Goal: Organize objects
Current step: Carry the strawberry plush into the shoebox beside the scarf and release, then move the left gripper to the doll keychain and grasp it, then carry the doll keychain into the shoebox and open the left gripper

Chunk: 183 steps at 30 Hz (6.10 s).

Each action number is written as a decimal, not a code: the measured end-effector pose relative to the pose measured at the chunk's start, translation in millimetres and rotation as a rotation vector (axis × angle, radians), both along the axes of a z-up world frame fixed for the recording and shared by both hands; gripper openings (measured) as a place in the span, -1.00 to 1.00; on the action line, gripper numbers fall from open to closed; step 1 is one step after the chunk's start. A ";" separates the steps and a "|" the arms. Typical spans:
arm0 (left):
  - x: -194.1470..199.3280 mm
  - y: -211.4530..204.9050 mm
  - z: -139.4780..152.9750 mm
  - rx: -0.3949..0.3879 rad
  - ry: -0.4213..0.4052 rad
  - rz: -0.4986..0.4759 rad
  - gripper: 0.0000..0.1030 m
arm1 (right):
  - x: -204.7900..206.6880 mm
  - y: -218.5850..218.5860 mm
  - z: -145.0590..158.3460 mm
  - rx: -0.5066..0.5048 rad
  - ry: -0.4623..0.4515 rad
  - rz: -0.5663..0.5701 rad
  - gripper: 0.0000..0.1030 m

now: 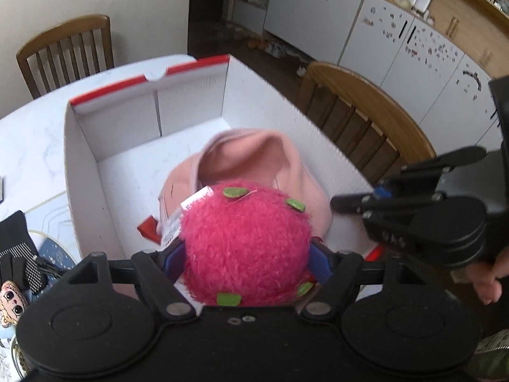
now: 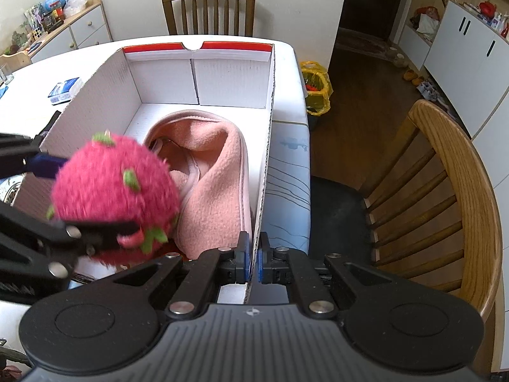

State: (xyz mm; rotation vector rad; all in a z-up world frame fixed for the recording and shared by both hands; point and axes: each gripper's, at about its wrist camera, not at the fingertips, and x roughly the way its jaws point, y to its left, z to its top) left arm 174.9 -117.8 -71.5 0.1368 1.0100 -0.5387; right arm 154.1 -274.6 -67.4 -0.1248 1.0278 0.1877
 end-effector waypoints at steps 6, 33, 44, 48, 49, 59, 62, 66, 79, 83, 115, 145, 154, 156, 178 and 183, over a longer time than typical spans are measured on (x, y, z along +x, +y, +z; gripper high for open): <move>1.9 1.9 -5.8 -0.006 0.014 -0.010 0.53 | -0.2 0.1 -0.1 0.002 0.002 -0.009 -0.91; -20.7 62.7 47.7 -0.088 -0.122 0.116 0.77 | -5.9 3.9 2.0 -0.019 -0.006 -0.008 -0.91; -14.4 134.7 53.5 -0.044 -0.164 0.310 0.80 | -8.4 6.7 1.6 -0.045 -0.020 0.020 -0.91; -11.8 158.4 50.1 -0.015 -0.167 0.365 0.80 | -8.3 7.0 1.7 -0.048 -0.020 0.026 -0.91; -11.4 164.3 48.9 -0.010 -0.165 0.380 0.80 | -8.5 7.1 1.8 -0.050 -0.020 0.028 -0.91; -0.7 206.8 28.8 0.061 -0.155 0.485 0.97 | -10.3 8.3 4.5 -0.066 -0.016 0.048 -0.91; 5.6 215.8 20.1 0.089 -0.143 0.511 0.97 | -10.8 9.5 4.4 -0.070 -0.015 0.056 -0.90; 14.9 224.4 4.2 0.113 -0.120 0.529 0.97 | -10.3 9.8 4.3 -0.073 -0.011 0.061 -0.90; 30.0 229.2 -44.0 0.177 -0.099 0.548 0.97 | 3.9 11.9 0.7 -0.070 0.012 0.031 -0.90; 31.6 230.5 -53.4 0.187 -0.094 0.551 0.95 | 6.0 12.1 -0.2 -0.068 0.021 0.026 -0.90; 17.8 230.5 -34.9 0.171 -0.106 0.537 0.04 | 7.4 12.6 -2.3 -0.057 0.033 0.015 -0.90; 0.7 116.0 55.1 -0.038 -0.147 0.337 0.04 | -1.1 9.3 -1.5 -0.065 -0.018 0.079 -0.90; 7.7 77.0 48.9 -0.033 -0.137 0.263 0.04 | -1.0 1.3 -1.3 -0.056 -0.030 0.109 -0.90; 12.0 70.7 45.3 -0.030 -0.133 0.257 0.04 | -1.0 1.0 -1.3 -0.056 -0.031 0.110 -0.90; 58.7 19.0 -14.2 0.142 -0.082 0.217 0.05 | 0.6 0.9 -2.6 -0.043 -0.027 0.100 -0.90; 65.0 15.7 -16.4 0.182 -0.085 0.216 0.05 | -0.2 0.9 -2.5 -0.043 -0.028 0.101 -0.90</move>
